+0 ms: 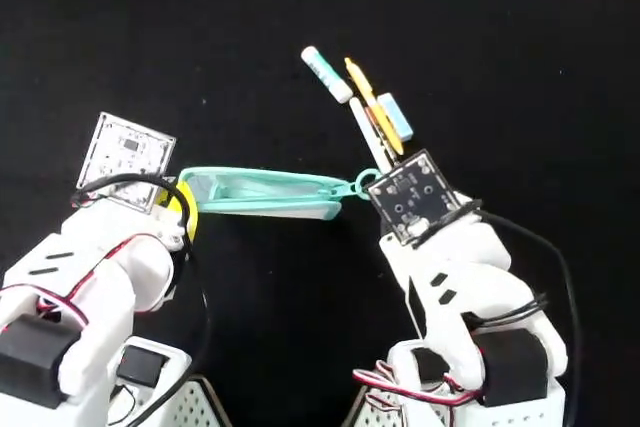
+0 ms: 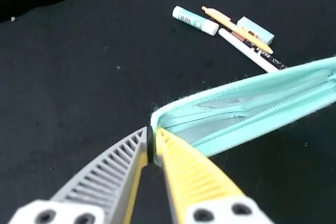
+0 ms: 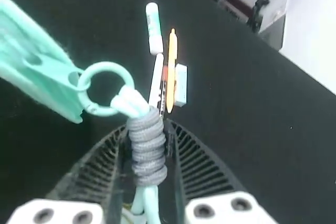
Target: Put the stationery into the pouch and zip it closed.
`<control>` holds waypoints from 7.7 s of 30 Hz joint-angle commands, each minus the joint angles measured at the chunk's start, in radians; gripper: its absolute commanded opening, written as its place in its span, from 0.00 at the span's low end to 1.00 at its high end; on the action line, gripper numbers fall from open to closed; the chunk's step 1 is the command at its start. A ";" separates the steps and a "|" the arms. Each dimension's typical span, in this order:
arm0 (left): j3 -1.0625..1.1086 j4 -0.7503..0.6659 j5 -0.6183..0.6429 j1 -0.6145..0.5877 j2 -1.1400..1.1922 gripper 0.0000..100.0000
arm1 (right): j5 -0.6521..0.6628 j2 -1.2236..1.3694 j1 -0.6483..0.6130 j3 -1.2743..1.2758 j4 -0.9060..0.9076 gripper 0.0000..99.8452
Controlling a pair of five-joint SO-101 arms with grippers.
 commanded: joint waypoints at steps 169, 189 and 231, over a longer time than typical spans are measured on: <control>0.214 -0.170 0.008 -0.010 0.006 0.03 | -0.054 0.587 0.184 -0.156 -0.193 0.01; 0.058 -0.176 0.040 -0.008 0.365 0.03 | -0.456 0.151 -0.319 -0.555 -0.164 0.01; 0.059 -0.229 0.101 0.124 0.370 0.03 | -0.526 0.433 -0.440 -0.211 -0.795 0.01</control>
